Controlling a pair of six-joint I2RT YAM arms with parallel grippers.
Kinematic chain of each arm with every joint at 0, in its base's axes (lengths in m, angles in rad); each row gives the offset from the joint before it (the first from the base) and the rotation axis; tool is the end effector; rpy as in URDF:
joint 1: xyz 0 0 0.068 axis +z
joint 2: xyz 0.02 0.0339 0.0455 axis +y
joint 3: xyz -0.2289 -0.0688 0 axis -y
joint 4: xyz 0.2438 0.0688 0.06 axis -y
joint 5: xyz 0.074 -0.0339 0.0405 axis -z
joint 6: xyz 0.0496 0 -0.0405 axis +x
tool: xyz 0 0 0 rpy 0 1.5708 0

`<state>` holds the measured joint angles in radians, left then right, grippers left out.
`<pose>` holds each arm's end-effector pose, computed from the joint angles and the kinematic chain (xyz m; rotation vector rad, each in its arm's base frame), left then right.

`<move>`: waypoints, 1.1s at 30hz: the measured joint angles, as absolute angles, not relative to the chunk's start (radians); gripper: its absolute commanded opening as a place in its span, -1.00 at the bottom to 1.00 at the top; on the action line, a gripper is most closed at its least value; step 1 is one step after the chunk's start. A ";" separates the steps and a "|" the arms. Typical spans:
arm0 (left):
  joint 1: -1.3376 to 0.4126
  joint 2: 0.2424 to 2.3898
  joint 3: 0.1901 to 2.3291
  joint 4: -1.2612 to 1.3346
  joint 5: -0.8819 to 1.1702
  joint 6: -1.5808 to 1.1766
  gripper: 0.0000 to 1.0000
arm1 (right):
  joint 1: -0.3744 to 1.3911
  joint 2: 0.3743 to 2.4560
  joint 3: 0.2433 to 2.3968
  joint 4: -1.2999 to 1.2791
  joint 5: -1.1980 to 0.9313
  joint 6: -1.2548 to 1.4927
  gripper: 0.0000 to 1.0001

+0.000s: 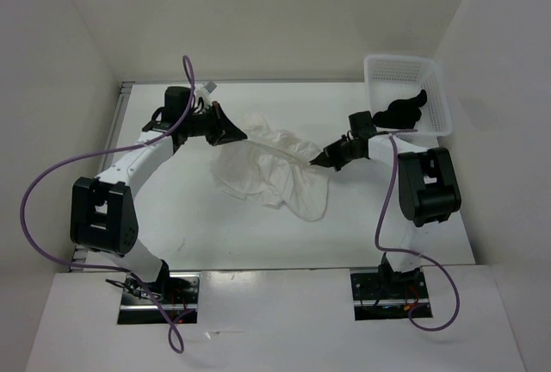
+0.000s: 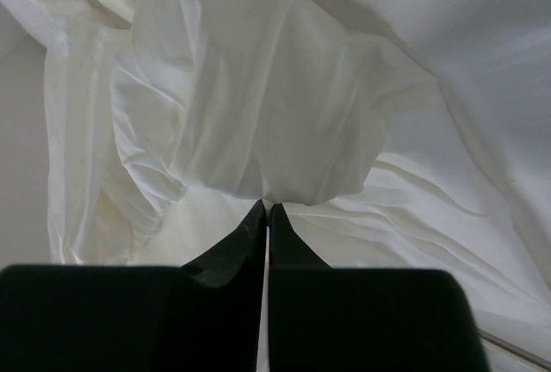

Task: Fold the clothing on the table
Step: Flatten the skirt out

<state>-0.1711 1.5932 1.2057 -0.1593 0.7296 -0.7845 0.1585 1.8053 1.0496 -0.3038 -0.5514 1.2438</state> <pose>0.3573 -0.0953 0.2481 -0.2143 2.2420 -1.3159 0.3402 0.0807 0.1112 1.3118 2.5899 1.1140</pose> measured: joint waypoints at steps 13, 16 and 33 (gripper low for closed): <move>-0.075 1.563 1.330 -0.366 0.890 -0.517 -1.00 | 0.182 1.569 1.474 -0.602 -0.231 0.750 -0.98; -0.078 1.515 1.289 -0.403 0.988 -0.474 -1.00 | 0.195 1.442 1.472 -0.676 -0.202 0.635 -0.98; -0.125 1.713 1.308 -0.385 1.005 -0.537 -1.00 | 0.255 1.547 1.423 -0.772 -0.115 0.478 -0.98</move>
